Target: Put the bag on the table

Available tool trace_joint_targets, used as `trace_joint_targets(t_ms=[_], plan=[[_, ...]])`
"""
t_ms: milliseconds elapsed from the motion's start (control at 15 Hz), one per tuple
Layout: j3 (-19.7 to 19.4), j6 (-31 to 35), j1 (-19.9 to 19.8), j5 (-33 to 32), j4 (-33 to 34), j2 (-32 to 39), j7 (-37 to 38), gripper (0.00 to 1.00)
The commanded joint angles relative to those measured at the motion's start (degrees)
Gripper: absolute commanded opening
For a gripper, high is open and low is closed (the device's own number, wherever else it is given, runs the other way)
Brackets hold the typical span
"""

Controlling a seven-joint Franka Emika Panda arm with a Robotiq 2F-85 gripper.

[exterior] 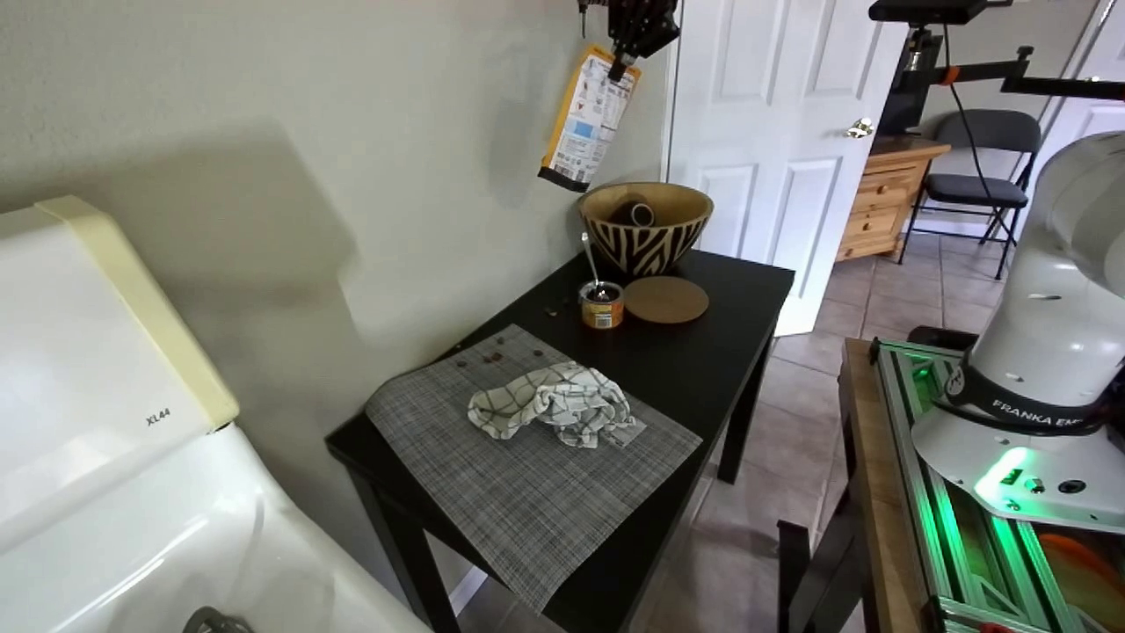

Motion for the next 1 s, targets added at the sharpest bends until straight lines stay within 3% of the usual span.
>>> trace_joint_targets(t_ms=[0, 467, 933], plan=[[3.9, 4.0, 4.9, -0.5, -1.6, 1.7, 3.2, 0.01], [14.8, -0.1, 13.0, -10.3, -1.9, 6.1, 4.8, 0.01], [17.0, 0.4, 16.6, -6.5, -0.1, 16.5, -3.2, 0.01]])
